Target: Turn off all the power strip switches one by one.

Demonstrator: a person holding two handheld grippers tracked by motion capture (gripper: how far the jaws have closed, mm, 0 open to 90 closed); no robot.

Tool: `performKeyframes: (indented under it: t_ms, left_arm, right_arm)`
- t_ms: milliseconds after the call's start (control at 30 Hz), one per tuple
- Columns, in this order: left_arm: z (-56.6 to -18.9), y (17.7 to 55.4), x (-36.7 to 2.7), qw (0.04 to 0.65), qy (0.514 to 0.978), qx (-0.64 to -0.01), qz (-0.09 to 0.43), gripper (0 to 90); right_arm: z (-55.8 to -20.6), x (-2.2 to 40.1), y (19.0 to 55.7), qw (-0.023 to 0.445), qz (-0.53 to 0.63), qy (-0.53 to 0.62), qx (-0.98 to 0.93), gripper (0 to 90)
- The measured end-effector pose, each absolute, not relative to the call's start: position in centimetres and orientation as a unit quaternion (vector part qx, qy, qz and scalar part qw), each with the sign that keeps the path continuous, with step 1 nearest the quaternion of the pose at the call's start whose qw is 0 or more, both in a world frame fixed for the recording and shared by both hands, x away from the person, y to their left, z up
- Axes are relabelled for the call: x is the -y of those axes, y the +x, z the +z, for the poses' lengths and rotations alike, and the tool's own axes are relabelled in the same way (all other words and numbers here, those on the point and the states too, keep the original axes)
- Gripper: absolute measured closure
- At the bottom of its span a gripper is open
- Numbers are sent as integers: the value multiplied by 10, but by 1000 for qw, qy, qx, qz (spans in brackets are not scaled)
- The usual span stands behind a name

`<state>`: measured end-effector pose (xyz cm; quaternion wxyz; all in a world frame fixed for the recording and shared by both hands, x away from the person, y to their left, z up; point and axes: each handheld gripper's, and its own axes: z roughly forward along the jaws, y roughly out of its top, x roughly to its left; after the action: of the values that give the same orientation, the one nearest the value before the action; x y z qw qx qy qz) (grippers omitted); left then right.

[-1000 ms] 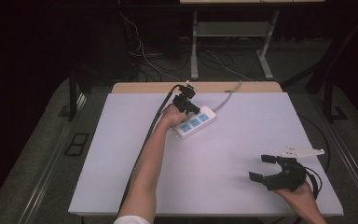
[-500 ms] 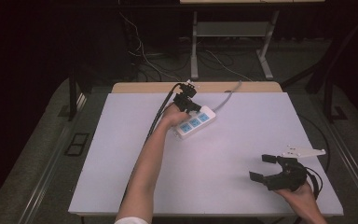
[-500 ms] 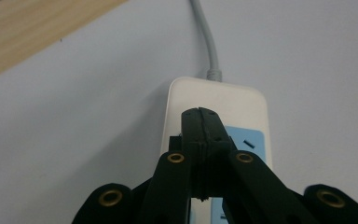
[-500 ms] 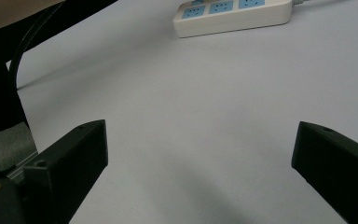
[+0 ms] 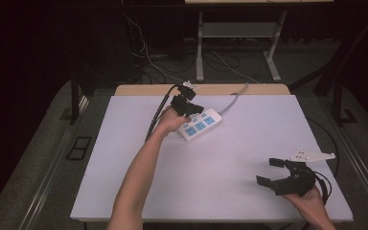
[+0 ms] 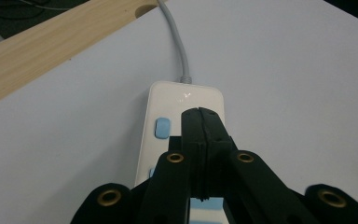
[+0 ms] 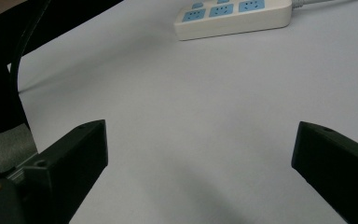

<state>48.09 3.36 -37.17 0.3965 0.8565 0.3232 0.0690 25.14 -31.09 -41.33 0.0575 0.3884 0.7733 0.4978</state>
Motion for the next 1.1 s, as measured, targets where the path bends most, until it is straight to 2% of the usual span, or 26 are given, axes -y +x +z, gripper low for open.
performKeyframes:
  t_ms: [200, 367, 633, 733, 1100]
  left_arm:
    - [-361, 462, -53, 428, 841, -326, 57, 650]
    - [-358, 446, -71, 433, 836, -333, 51, 347]
    - [-354, 417, -106, 465, 816, -340, 53, 55]
    - [-354, 405, -115, 458, 817, -344, 63, 0]
    - [-361, 349, -146, 479, 808, -336, 74, 0]
  right_arm:
    - [-413, 312, 251, 58, 501, 389, -771, 35]
    - [-413, 312, 251, 58, 502, 388, -771, 34]
    - [-412, 312, 251, 59, 504, 388, -770, 34]
    - [-412, 312, 251, 59, 504, 389, -769, 34]
    - [-413, 311, 251, 57, 502, 391, -770, 34]
